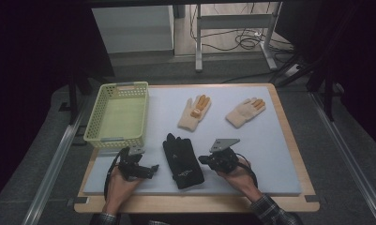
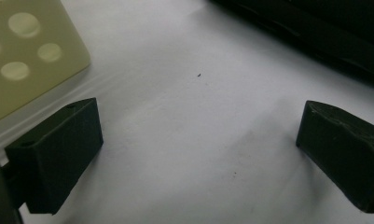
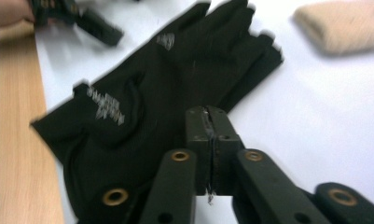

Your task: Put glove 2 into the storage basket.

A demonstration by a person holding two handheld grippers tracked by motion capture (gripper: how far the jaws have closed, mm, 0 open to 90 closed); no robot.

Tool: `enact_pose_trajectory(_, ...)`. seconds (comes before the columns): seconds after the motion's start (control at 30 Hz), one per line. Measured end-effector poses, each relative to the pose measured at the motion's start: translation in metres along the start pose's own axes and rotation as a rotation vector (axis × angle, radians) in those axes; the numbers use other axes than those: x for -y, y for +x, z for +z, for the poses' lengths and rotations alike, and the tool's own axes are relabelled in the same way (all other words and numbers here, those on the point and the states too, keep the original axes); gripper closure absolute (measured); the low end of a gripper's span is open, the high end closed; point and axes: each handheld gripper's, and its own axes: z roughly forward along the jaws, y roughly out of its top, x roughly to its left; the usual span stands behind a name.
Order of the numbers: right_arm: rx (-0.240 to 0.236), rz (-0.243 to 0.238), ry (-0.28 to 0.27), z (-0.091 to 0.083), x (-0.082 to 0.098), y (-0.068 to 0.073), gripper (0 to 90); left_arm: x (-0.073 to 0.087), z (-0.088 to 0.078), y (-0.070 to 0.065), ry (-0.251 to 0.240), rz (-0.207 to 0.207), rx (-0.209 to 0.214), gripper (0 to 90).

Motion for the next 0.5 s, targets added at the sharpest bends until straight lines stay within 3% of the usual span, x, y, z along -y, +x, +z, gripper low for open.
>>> enact_pose_trajectory(0.27,-0.023,-0.009,0.054,-0.001,0.025,0.008,88.4,0.012,-0.014,0.016,0.009,-0.072,-0.03,0.9)
enact_pose_trajectory(0.37,-0.034,-0.006,0.055,0.0,0.029,0.009,88.5,0.015,-0.018,0.019,0.016,-0.067,-0.059,0.9)
enact_pose_trajectory(0.4,-0.045,-0.008,0.059,0.002,0.031,0.011,88.5,0.018,-0.021,0.021,0.023,-0.06,-0.088,0.9)
enact_pose_trajectory(0.5,-0.064,-0.012,0.056,0.006,0.03,0.016,88.5,0.022,-0.023,0.025,0.019,-0.069,-0.094,0.6)
